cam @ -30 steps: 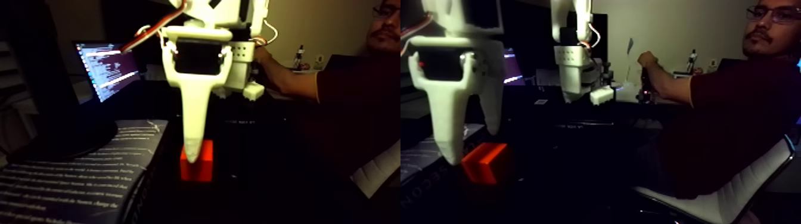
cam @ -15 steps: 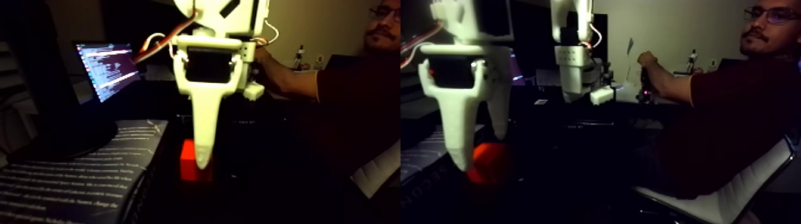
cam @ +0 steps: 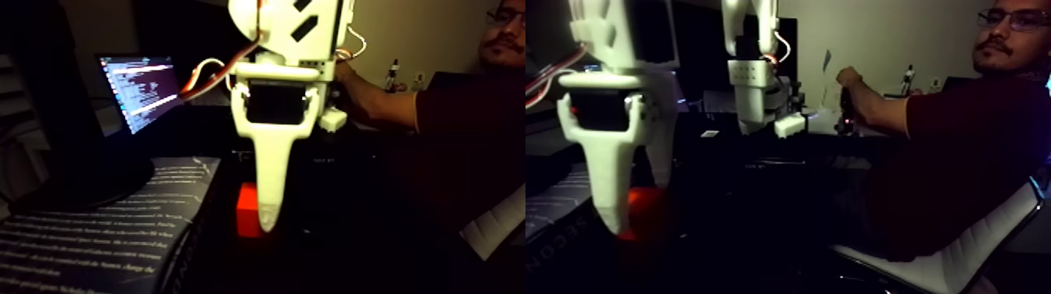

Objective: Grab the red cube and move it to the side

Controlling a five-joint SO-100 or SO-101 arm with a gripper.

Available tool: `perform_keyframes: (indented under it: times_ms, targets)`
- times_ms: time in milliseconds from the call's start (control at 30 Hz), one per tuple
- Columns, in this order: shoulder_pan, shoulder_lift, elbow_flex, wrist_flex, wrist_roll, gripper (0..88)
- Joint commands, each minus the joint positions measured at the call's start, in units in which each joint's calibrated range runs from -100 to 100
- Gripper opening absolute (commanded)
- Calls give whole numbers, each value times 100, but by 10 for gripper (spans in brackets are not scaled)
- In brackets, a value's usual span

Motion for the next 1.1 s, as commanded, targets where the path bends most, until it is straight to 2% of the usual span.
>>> perform_keyframes:
  times_ms: [0, 1067]
  targets:
    - [-22, 4, -133, -39, -20, 279]
    - [62, 366, -560, -39, -25, 277]
